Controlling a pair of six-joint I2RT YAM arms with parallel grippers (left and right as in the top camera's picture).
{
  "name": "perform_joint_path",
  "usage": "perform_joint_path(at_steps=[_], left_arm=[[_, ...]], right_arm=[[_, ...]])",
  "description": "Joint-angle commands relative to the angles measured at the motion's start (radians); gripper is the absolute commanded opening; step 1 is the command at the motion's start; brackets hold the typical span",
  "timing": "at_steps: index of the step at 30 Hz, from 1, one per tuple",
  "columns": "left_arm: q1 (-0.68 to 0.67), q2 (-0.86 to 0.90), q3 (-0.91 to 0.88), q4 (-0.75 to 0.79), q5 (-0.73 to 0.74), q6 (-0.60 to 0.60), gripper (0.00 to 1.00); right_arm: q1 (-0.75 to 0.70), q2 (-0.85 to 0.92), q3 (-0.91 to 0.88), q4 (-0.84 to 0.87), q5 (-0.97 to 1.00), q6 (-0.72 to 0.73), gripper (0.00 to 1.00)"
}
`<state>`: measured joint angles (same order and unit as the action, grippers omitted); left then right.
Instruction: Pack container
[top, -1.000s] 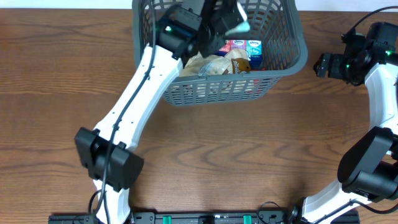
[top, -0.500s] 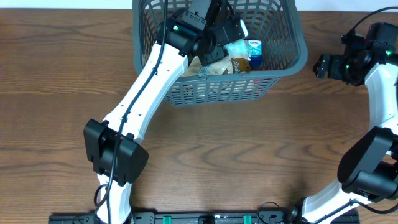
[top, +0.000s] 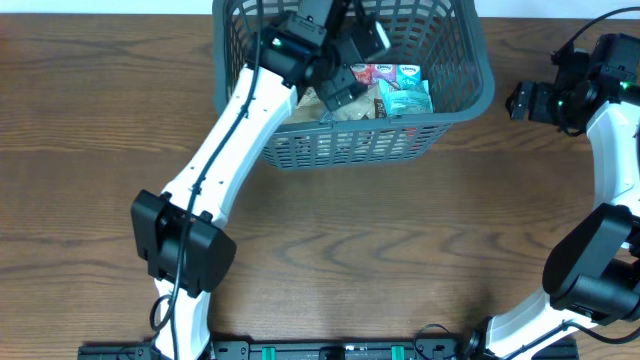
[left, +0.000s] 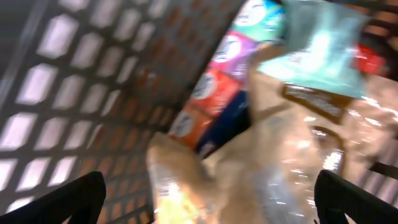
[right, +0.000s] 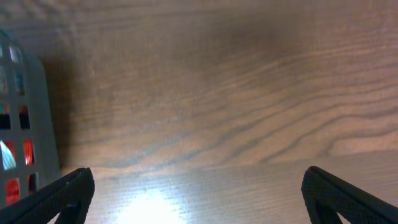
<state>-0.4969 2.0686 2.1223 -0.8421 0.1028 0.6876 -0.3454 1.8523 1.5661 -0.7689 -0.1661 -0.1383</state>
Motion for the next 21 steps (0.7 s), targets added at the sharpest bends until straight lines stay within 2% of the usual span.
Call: perform_joint_path(at_steps=[1,9,17,21], left_arm=[[0.052,-0.025,0.025,0.035,-0.052,-0.085,0.99],[0.137,-0.097,0.025,0.192,-0.123,-0.107,0.99],[0.252,-0.243,0.025,0.2,-0.124,-0.175,0.99],[0.326,-0.323,0.025,0.192,-0.276,-0.298,0.99]], right_arm=[[-0.003,-0.007,-0.002,0.023,-0.01,0.01,0.99],[-0.003,-0.023,0.038,0.08,-0.002,0.002,0.99],[-0.003,-0.113,0.119,0.121,0.113,0.002,0.99],[-0.003,-0.193,0.136,0.133,0.141,-0.002,0.99]])
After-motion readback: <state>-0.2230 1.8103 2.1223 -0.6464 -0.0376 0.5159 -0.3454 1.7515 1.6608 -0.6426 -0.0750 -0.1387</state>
